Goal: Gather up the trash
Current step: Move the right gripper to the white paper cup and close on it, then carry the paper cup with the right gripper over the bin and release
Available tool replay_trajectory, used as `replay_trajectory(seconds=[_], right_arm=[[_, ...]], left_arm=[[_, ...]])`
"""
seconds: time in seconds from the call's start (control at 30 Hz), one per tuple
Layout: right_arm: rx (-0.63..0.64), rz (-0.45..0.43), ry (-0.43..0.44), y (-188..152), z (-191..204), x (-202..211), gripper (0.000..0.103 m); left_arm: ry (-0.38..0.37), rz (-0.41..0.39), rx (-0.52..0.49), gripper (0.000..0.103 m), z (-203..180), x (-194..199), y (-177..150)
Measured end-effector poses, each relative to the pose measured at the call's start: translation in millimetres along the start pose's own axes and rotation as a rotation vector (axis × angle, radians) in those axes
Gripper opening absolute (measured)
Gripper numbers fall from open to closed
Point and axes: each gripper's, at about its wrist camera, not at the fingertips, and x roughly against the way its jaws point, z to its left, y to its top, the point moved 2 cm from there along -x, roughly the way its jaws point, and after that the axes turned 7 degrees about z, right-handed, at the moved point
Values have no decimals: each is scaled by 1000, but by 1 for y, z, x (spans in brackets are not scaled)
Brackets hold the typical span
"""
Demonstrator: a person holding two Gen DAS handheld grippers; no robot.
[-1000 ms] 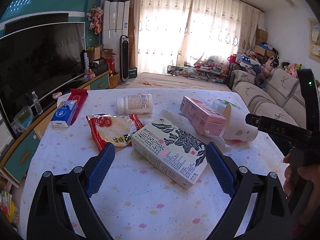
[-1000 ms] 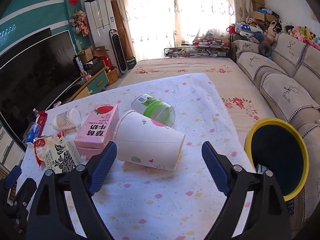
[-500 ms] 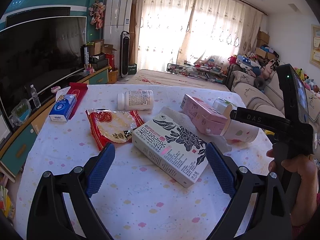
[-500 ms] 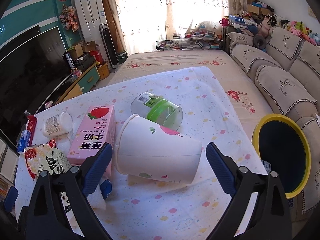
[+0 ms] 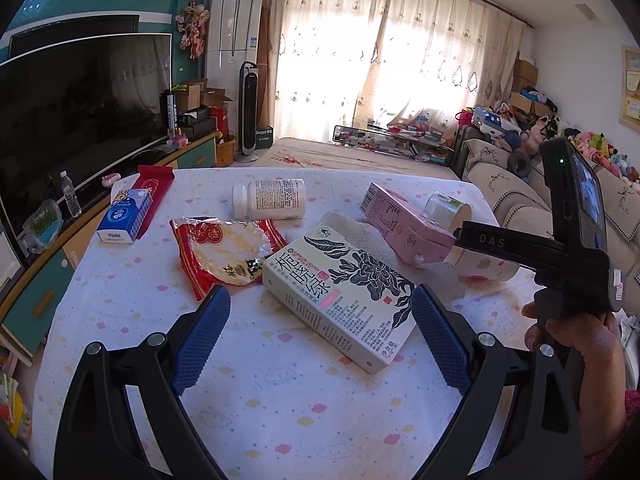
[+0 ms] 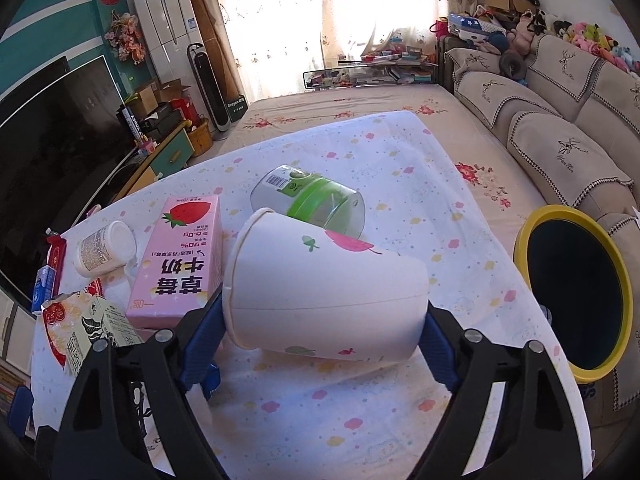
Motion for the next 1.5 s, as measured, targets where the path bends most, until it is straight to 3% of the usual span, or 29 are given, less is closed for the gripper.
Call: replay_trajectory(seconds=[0.37, 0.6, 0.93, 1.13, 1.5], right_arm=[[48, -64, 21, -11, -4, 39, 80], [64, -112, 13, -12, -28, 67, 80], [-71, -131, -138, 1, -145, 74, 81], [-186, -65, -200, 1, -219, 49, 81], [-287, 29, -239, -9, -269, 15, 82]], left_arm=[[13, 6, -13, 91, -4, -2, -1], [23, 4, -18, 91, -4, -3, -2], [35, 14, -40, 91, -7, -8, -3], [50, 17, -52, 91, -9, -11, -3], [63, 22, -72, 91, -13, -14, -6]])
